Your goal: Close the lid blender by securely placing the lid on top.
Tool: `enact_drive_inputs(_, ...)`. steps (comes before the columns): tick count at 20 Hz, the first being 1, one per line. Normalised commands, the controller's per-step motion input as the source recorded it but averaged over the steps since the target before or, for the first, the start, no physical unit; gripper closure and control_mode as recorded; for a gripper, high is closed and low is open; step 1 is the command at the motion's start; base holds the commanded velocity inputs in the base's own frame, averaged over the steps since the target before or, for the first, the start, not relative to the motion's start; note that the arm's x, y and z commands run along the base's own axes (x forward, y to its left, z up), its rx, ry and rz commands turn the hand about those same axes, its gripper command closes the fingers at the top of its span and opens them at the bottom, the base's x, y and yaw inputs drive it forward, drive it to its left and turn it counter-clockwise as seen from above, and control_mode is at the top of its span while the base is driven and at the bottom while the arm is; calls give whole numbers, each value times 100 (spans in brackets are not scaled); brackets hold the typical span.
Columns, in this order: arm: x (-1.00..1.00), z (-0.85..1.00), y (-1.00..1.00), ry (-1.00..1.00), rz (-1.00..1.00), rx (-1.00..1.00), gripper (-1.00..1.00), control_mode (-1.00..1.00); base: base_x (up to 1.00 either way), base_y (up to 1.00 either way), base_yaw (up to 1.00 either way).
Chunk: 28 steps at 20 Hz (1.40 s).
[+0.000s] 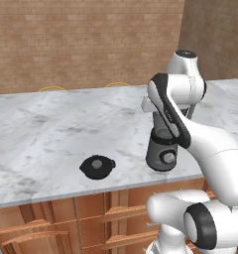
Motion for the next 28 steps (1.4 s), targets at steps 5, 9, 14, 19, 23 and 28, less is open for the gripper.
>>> enact_drive_inputs(5,-54,0,15,-3,2,0,-100,-100,0,0,0)
enact_drive_inputs(9,-94,-5,53,-4,6,-1,-100,-100,0,0,0)
enact_drive_inputs(14,-49,-11,94,3,4,-3,-100,-100,0,0,0)
enact_drive_inputs(19,-4,-12,100,10,4,-2,-100,-100,0,0,0)
enact_drive_inputs(23,8,-10,81,16,4,0,-100,-100,0,0,0)
enact_drive_inputs(28,18,-28,58,17,3,-6,-100,-100,0,0,0)
